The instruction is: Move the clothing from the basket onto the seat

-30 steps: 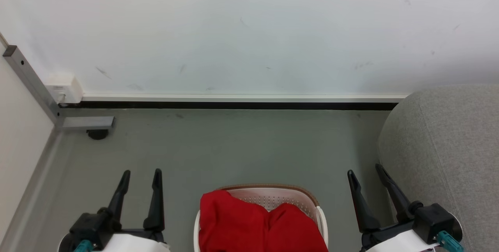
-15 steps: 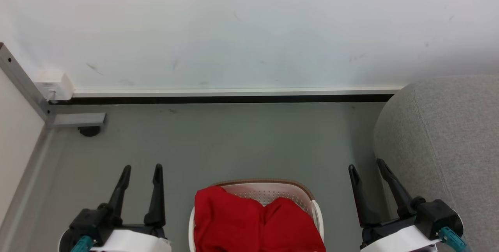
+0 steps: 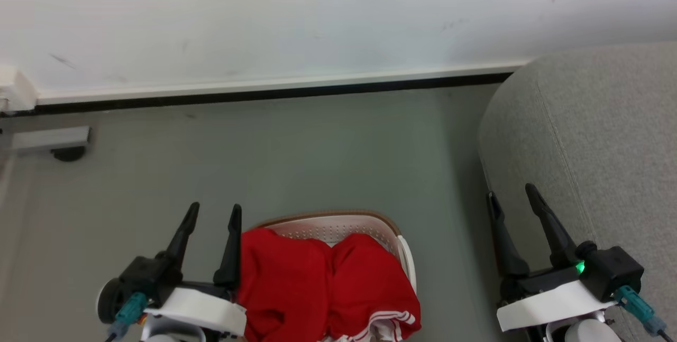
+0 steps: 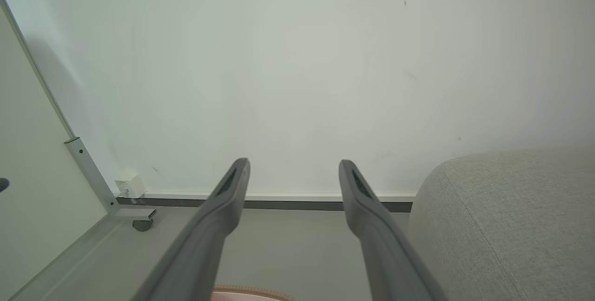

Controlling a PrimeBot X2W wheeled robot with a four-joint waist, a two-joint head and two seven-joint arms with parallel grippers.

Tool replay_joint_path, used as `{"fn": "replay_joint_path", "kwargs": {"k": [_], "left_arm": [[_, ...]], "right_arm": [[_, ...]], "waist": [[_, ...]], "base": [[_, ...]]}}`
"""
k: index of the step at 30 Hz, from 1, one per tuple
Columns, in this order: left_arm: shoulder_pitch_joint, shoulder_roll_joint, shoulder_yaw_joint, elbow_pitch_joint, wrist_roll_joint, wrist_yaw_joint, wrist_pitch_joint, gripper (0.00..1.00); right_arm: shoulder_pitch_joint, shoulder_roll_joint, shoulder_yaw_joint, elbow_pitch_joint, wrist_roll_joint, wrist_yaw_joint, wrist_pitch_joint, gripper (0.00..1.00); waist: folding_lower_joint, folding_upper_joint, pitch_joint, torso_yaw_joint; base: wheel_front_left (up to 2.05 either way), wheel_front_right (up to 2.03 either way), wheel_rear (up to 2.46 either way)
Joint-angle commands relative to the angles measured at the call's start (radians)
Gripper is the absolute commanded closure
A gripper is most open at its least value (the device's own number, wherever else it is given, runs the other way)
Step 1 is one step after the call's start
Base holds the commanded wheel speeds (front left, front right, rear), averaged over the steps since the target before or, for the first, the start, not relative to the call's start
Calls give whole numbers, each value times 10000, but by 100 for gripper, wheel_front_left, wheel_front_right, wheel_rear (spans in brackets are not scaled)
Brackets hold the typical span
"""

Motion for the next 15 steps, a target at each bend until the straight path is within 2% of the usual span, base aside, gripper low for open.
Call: {"fn": "replay_joint_path", "kwargs": {"k": [1, 8, 15], "left_arm": [[-206, 84, -12, 161, 154, -52, -3, 0], [-1076, 430, -409, 1470, 334, -211, -3, 0], [-2199, 906, -1232, 3583, 359, -232, -3, 0]], "right_arm": [[-163, -30, -78, -67, 134, -21, -30, 0], [-587, -30, -237, -352, 134, -21, -18, 0], [-990, -27, -255, -628, 242, -21, -18, 0]], "waist": [[-1, -1, 467, -362], [-1, -1, 1512, -980], [-1, -1, 2539, -1511]], "base": [[0, 0, 0], [0, 0, 0], [0, 0, 0]]}}
